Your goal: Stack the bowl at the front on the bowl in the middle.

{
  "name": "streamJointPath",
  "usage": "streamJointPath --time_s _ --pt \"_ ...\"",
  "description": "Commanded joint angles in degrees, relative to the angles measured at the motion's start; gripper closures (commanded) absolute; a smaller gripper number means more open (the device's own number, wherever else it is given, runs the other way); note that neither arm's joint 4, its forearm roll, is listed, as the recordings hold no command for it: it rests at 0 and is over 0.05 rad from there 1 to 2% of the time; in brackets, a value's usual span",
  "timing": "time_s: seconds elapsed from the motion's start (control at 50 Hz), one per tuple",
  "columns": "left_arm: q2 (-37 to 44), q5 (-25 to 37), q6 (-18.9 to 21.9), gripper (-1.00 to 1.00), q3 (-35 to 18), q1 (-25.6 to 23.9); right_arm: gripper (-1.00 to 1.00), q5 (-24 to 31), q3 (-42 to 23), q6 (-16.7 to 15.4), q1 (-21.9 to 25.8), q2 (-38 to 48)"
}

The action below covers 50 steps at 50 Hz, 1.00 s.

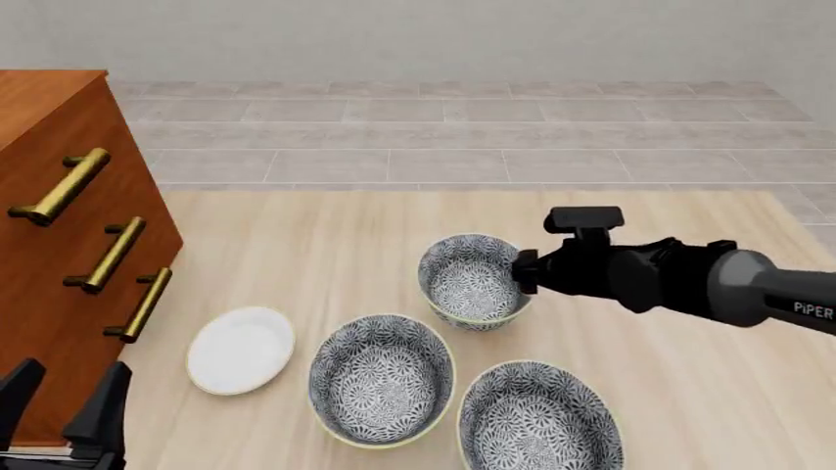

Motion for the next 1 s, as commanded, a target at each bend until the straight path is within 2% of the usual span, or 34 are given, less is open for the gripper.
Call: streamJointPath --time_s 0.02,1.0 --pt "-0.22 0.18 -0.13 -1.0 -0.01 0.03 -1.0 -0.33 -1.9 0.37 0.0 3.05" --pt "1.79 -1.18 -0.41 -1.0 0.02 0.0 -1.0 -4.05 -3.97 1.67 1.22 12.51"
